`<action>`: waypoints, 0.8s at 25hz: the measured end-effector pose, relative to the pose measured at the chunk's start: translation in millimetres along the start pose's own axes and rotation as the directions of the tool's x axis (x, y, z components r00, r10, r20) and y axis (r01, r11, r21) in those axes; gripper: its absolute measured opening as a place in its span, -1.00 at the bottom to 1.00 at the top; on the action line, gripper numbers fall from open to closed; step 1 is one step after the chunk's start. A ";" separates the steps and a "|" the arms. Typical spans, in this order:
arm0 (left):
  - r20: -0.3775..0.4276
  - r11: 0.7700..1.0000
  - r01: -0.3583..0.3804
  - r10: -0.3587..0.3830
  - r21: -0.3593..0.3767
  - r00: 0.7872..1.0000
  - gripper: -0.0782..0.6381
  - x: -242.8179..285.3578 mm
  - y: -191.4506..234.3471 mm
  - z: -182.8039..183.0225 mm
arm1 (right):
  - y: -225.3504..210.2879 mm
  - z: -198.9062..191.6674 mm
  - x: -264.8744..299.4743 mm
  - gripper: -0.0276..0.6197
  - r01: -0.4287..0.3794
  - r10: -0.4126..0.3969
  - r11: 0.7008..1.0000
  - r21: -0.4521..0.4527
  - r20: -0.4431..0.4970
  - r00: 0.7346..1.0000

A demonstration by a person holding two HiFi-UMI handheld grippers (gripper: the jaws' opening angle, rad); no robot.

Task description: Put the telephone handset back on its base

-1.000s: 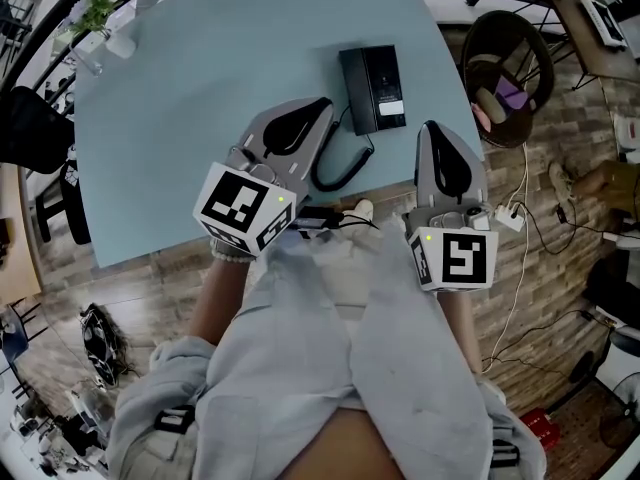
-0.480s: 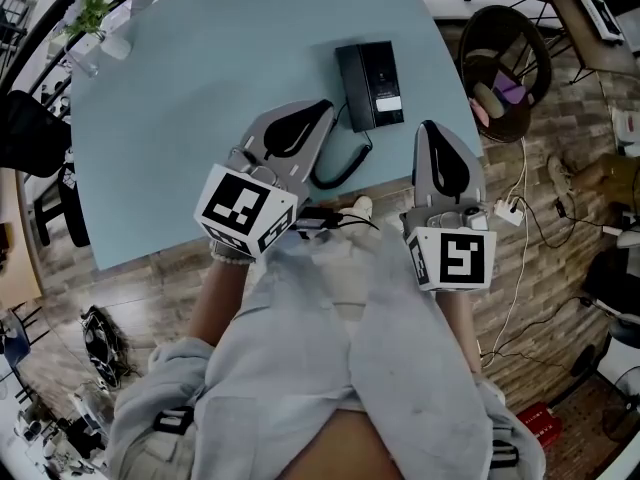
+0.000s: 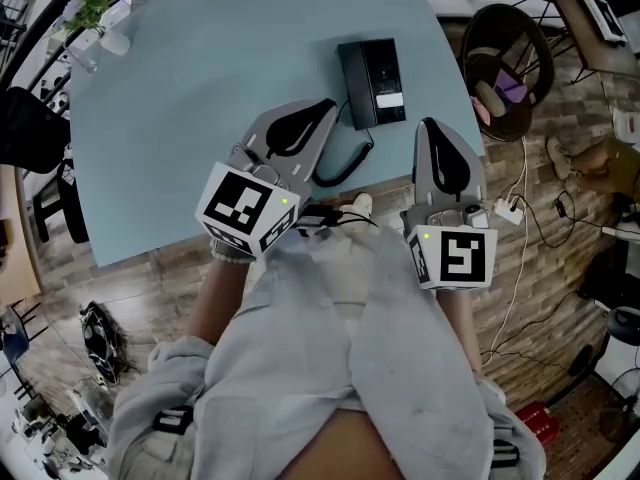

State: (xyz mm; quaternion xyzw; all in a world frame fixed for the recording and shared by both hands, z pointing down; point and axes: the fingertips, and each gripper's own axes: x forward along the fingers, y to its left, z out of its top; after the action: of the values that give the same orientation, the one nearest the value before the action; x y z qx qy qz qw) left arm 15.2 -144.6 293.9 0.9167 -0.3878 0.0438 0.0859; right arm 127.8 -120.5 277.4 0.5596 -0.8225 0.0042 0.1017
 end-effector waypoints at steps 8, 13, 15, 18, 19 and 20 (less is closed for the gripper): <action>-0.004 1.000 -0.002 0.002 -0.004 1.000 -0.77 2.8 1.0 -2.6 | -0.9 -2.8 2.7 -0.90 -0.004 0.004 1.000 0.000 -0.007 1.000; -0.008 1.000 -0.004 0.004 -0.009 1.000 -0.77 3.2 2.7 -2.9 | -0.3 -2.5 4.4 -0.90 -0.007 0.007 1.000 -0.005 -0.013 1.000; -0.009 1.000 -0.004 0.004 -0.011 1.000 -0.77 3.6 3.0 -3.8 | 0.1 -3.7 5.0 -0.90 -0.009 0.009 1.000 -0.007 -0.016 1.000; -0.010 1.000 -0.006 0.006 -0.011 1.000 -0.77 4.3 3.7 -5.0 | 0.4 -5.7 5.9 -0.90 -0.010 0.010 1.000 -0.009 -0.021 1.000; -0.010 1.000 -0.006 0.006 -0.011 1.000 -0.77 4.4 4.1 -5.2 | 0.5 -5.9 6.4 -0.90 -0.010 0.010 1.000 -0.009 -0.021 1.000; -0.010 1.000 -0.006 0.006 -0.010 1.000 -0.77 4.4 4.6 -5.2 | 0.7 -5.8 6.9 -0.90 -0.011 0.011 1.000 -0.010 -0.020 1.000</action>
State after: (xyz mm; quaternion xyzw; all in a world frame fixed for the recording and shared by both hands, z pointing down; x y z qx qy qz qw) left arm 14.9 -149.8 300.2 0.9148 -0.3905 0.0467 0.0924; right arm 125.7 -125.9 284.4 0.5547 -0.8244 0.0064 0.1129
